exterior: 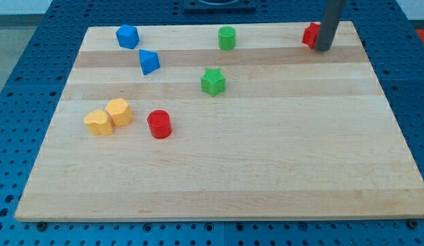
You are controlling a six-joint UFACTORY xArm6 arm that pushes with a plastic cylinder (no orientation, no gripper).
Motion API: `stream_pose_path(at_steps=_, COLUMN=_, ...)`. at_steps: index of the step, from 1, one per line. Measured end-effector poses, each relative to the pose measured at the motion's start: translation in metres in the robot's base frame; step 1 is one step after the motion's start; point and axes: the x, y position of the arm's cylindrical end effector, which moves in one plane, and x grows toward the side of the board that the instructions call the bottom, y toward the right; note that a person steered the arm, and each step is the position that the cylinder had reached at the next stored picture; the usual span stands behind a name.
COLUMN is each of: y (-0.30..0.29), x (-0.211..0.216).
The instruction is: Move the arm below the red circle
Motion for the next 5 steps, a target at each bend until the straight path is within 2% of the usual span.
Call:
stream_pose_path(at_steps=2, y=-0.001, x=0.076)
stream_pose_path(at_steps=3, y=-0.02, x=0.112)
stream_pose_path(at_steps=5, y=-0.087, x=0.129)
